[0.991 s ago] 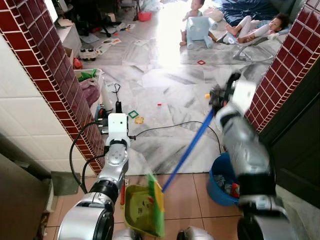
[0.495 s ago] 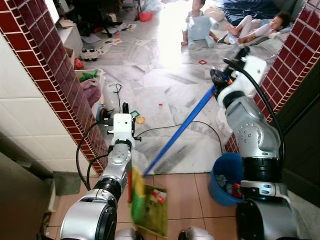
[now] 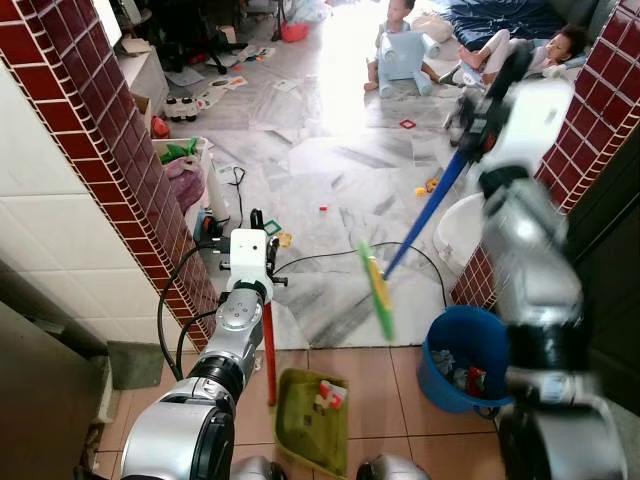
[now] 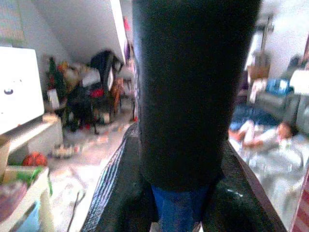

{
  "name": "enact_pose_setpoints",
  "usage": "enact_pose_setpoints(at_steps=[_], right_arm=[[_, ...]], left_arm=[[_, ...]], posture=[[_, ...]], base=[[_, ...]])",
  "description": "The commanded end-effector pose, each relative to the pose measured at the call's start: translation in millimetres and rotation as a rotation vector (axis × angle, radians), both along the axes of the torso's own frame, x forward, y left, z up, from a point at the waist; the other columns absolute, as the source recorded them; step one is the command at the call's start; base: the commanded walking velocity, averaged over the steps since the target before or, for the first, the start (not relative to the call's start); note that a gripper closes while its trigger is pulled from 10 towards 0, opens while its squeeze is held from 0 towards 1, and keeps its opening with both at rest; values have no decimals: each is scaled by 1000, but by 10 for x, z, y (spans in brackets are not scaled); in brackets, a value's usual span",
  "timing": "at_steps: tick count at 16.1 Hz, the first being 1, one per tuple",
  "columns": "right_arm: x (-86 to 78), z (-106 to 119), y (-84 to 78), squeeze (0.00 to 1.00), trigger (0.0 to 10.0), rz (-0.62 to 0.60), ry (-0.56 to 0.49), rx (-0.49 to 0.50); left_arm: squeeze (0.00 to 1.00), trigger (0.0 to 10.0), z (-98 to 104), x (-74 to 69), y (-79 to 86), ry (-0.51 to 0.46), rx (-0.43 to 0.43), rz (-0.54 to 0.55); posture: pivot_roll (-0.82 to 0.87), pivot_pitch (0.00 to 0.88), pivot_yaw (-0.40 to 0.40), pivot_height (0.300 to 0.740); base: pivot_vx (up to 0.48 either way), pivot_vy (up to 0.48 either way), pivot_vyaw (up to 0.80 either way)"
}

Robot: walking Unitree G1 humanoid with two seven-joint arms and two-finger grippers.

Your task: Sweep floor

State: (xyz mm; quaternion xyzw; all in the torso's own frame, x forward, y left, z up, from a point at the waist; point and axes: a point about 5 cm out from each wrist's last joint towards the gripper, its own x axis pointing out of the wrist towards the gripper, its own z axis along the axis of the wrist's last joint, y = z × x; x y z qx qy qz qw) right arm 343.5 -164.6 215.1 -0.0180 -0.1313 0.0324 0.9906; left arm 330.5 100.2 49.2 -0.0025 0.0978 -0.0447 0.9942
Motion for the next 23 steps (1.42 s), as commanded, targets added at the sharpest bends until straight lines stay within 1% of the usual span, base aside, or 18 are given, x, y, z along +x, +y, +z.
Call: enact_pose_setpoints(at_steps=[1,2,4,7,8,10,12,13,14,16,17,18,20,22,23], right_arm=[[-18,1,71,0,10000,18,-7,-13],[-41,-131,111,0,10000,16,39,-29],[-69,-311,185,0,10000,20,123,-21],[-74,-381,248,0,10000,33,159,-37],[-74,-424,272,0,10000,41,185,-24],[-70,-464,285,0,10000,28,222,46],[-55,-461,289,0,10000,16,233,99],[-38,-430,295,0,10000,11,226,143],[-20,-437,291,0,10000,-2,257,230],[12,-439,271,0,10000,-24,286,342],[28,-422,267,0,10000,-23,288,375],[45,-391,274,0,10000,-17,287,386],[92,-184,329,0,10000,50,229,408],[123,143,384,0,10000,140,93,311],[123,233,394,0,10000,162,50,276]], left_arm=[[0,10000,-89,-38,-52,70,-16,-34],[0,10000,-95,-41,-53,76,-19,-38],[0,10000,-103,-43,-53,81,-13,-39],[0,10000,-101,-38,-42,82,-6,-30],[0,10000,-101,-37,-40,84,-7,-28],[0,10000,-102,-36,-44,87,-9,-25],[0,10000,-100,-33,-45,89,-12,-22],[0,10000,-97,-29,-48,90,-15,-18],[0,10000,-94,-26,-51,92,-22,-14],[0,10000,-87,-19,-59,93,-29,-11],[0,10000,-82,-15,-63,93,-33,-8],[0,10000,-78,-12,-63,92,-40,-5],[0,10000,-68,-3,-62,92,-53,6],[0,10000,-61,5,-57,92,-60,7],[0,10000,-58,7,-56,92,-61,8]], posture=[[-184,0,47,740],[-184,0,48,740],[-181,0,47,740],[-178,0,44,740],[-176,0,41,740],[-175,0,37,740],[-176,0,35,740],[-177,0,35,740],[-180,0,35,740],[-182,0,32,740],[-182,0,30,740],[-183,0,26,740],[-182,0,22,740],[-178,0,21,740],[-178,0,20,740]], base=[[0,0,0],[0,0,0],[0,0,0],[0,0,0],[0,0,0],[0,0,0],[0,0,0],[0,0,0],[0,0,0],[0,0,0],[0,0,0],[0,0,0],[0,0,0],[0,0,0],[0,0,0]])
